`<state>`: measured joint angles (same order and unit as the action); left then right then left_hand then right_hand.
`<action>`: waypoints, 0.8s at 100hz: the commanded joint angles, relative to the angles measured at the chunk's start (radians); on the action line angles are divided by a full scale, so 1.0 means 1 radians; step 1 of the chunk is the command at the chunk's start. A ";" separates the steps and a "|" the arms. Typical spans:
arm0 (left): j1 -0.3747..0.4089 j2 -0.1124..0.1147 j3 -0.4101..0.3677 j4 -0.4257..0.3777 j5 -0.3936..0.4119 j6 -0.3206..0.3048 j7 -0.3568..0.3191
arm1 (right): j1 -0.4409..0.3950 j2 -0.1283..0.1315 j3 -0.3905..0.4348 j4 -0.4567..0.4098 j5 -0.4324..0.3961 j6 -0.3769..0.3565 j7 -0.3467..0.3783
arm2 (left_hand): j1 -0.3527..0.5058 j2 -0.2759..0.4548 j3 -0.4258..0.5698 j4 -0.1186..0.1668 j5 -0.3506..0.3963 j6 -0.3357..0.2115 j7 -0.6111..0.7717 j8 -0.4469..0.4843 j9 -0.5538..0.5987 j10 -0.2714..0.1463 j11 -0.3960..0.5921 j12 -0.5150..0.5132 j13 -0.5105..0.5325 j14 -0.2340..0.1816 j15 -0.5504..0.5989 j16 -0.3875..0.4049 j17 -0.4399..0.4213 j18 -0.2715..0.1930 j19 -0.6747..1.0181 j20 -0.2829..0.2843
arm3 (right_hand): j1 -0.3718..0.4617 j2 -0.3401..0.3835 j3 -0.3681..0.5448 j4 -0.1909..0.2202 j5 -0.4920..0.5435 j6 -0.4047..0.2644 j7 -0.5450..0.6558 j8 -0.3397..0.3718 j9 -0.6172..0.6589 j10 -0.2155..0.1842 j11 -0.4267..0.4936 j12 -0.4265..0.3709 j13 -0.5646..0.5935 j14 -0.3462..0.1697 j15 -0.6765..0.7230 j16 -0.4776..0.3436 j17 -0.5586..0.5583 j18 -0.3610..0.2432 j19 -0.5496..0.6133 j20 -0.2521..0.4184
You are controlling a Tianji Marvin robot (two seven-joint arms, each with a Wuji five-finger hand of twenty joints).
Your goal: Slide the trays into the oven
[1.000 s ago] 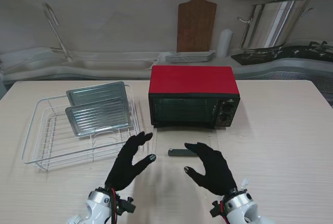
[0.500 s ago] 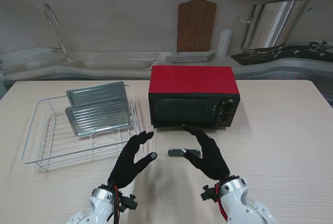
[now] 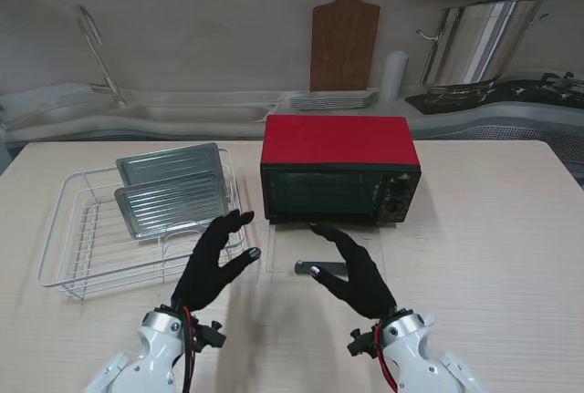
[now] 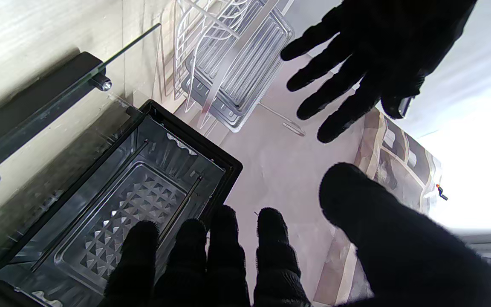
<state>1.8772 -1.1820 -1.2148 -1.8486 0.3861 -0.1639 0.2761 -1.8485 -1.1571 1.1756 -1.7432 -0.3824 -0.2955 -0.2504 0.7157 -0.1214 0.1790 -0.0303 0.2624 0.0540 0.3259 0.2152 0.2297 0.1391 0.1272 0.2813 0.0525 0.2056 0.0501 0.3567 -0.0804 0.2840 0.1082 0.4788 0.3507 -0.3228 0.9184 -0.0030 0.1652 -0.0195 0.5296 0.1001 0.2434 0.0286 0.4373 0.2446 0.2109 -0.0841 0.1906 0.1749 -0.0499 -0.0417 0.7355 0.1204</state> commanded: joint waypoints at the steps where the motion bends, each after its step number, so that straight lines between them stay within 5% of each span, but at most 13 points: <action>1: 0.003 0.013 -0.036 -0.029 -0.001 0.019 -0.029 | -0.007 -0.005 -0.004 -0.003 -0.001 -0.002 0.015 | 0.008 -0.008 0.039 0.022 0.009 0.005 0.037 0.044 0.020 -0.003 0.022 0.021 0.001 0.001 0.015 0.020 -0.021 -0.008 0.025 0.056 | -0.057 0.004 -0.019 -0.009 -0.038 -0.030 0.008 -0.001 -0.037 -0.043 0.013 0.003 -0.053 -0.053 -0.021 -0.015 -0.008 -0.050 -0.025 -0.012; 46: -0.076 0.051 -0.299 -0.018 0.147 0.107 -0.193 | -0.003 -0.005 0.018 -0.001 0.009 0.023 0.027 | 0.005 -0.055 0.129 0.023 -0.064 0.002 0.081 0.124 0.001 -0.012 0.061 0.080 0.037 0.013 0.057 0.076 0.010 0.011 0.066 0.163 | -0.052 0.005 -0.018 -0.010 -0.032 -0.018 0.010 -0.005 -0.035 -0.045 0.014 0.002 -0.053 -0.055 -0.021 -0.015 -0.006 -0.056 -0.030 -0.019; 80: -0.240 0.070 -0.347 0.130 0.277 0.194 -0.232 | -0.010 0.000 0.026 -0.010 0.013 0.037 0.048 | -0.004 -0.058 0.174 0.016 -0.025 0.012 0.122 0.156 0.066 0.007 0.102 0.106 0.088 0.038 0.101 0.103 0.065 0.035 0.092 0.199 | -0.051 0.005 -0.018 -0.010 -0.028 -0.014 0.011 -0.007 -0.030 -0.045 0.016 0.003 -0.044 -0.053 -0.018 -0.014 -0.004 -0.058 -0.026 -0.020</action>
<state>1.6680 -1.1153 -1.5520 -1.7365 0.6595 0.0142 0.0537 -1.8475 -1.1552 1.2033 -1.7454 -0.3699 -0.2632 -0.2207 0.7132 -0.1859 0.3139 -0.0303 0.2311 0.0527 0.4346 0.3494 0.2614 0.1401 0.2024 0.3617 0.1301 0.2342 0.1340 0.4359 -0.0252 0.2990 0.1667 0.6459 0.3506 -0.3228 0.9184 -0.0030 0.1652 -0.0196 0.5296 0.0996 0.2433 0.0257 0.4375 0.2446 0.2109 -0.0877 0.1808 0.1739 -0.0499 -0.0500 0.7302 0.1182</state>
